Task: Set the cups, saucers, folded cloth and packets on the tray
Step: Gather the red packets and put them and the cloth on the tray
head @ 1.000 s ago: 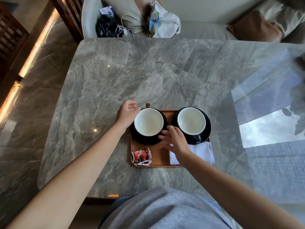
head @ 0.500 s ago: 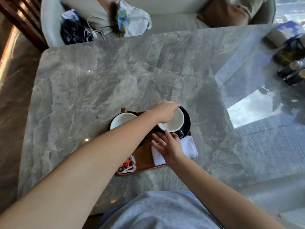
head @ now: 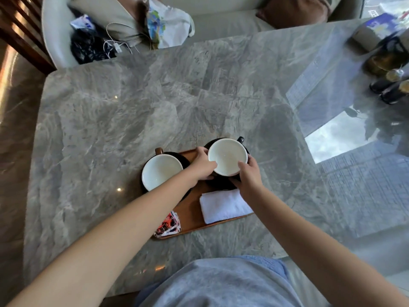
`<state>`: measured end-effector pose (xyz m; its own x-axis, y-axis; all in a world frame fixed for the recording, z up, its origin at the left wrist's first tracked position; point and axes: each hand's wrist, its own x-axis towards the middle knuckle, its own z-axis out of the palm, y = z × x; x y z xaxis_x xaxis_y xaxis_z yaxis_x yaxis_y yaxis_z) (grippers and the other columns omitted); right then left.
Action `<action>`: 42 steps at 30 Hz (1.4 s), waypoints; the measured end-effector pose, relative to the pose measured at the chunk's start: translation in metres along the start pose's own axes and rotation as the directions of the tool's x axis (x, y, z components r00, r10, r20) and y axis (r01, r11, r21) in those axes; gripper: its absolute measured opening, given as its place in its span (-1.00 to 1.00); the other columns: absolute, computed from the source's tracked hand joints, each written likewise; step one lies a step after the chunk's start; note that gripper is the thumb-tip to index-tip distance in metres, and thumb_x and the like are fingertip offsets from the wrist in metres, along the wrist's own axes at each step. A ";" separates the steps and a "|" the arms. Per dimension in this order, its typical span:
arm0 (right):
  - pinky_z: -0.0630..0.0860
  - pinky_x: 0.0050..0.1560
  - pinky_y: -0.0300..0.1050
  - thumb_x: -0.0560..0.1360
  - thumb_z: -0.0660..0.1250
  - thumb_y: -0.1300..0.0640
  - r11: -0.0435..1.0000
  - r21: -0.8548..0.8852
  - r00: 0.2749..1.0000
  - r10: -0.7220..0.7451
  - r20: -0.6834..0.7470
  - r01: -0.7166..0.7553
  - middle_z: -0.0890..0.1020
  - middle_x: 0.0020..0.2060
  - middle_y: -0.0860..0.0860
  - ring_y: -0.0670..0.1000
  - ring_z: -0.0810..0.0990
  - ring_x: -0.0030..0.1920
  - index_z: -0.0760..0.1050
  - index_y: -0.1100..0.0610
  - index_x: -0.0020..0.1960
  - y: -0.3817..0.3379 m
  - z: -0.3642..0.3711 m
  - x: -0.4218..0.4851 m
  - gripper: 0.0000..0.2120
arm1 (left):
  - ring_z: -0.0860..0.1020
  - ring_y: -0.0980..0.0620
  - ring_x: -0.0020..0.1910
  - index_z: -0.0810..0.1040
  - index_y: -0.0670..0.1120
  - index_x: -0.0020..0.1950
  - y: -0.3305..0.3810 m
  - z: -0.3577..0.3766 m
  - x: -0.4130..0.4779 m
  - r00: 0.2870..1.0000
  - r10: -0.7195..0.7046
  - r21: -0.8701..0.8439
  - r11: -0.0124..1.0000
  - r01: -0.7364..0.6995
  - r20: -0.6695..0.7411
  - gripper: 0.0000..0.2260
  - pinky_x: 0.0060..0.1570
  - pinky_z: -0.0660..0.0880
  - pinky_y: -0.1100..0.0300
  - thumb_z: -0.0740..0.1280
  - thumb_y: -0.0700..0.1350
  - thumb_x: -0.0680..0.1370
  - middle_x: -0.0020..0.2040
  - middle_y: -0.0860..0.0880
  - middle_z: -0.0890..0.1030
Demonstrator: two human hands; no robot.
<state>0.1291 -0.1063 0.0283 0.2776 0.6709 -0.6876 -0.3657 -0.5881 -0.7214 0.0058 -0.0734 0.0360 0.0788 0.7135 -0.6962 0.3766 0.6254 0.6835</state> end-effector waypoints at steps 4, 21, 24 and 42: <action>0.49 0.22 0.15 0.57 0.10 0.26 0.976 -0.188 0.994 -0.112 -0.005 0.110 0.53 0.10 0.09 0.13 0.51 0.15 0.40 0.13 0.30 -0.004 -0.002 0.014 -0.67 | 0.55 0.10 -0.20 0.12 -0.07 0.33 -0.017 0.011 -0.007 0.995 -0.094 -0.249 0.963 0.100 0.036 -0.54 -0.20 0.56 0.17 0.28 -0.19 0.52 0.01 0.00 0.46; 0.36 -0.02 -0.15 0.58 0.08 0.28 0.685 -0.562 0.885 -0.338 0.320 0.464 0.56 -0.04 0.03 0.01 0.49 -0.03 0.47 0.18 0.25 -0.016 -0.010 0.029 -0.69 | 0.53 0.10 -0.10 0.14 -0.12 0.41 -0.026 0.021 -0.019 0.996 -0.076 -0.176 0.981 0.081 0.039 -0.48 0.01 0.52 0.08 0.28 -0.02 0.55 0.18 -0.05 0.47; 0.36 -0.03 -0.13 0.58 0.09 0.27 0.642 -0.600 0.879 -0.337 0.337 0.476 0.55 -0.06 0.05 0.02 0.48 -0.04 0.46 0.19 0.25 -0.018 -0.010 0.031 -0.70 | 0.55 0.06 -0.02 0.16 -0.11 0.39 -0.025 0.020 -0.021 0.996 -0.076 -0.154 0.985 0.081 0.039 -0.52 0.03 0.48 0.07 0.23 0.03 0.56 0.21 -0.07 0.50; 0.30 -0.07 -0.17 0.59 0.10 0.26 0.512 -0.667 0.840 -0.363 0.403 0.541 0.58 0.01 0.13 0.02 0.47 -0.05 0.43 0.19 0.27 -0.018 -0.015 0.034 -0.72 | 0.57 0.02 0.14 0.13 -0.04 0.43 -0.025 0.010 -0.021 0.994 -0.060 -0.073 0.995 0.066 0.087 -0.52 -0.01 0.43 0.10 0.15 0.10 0.58 0.31 -0.02 0.47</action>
<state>0.1581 -0.0794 0.0171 0.0080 0.9592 -0.2825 0.5560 -0.2391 -0.7961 0.0044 -0.1073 0.0313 0.1361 0.6448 -0.7522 0.3121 0.6927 0.6503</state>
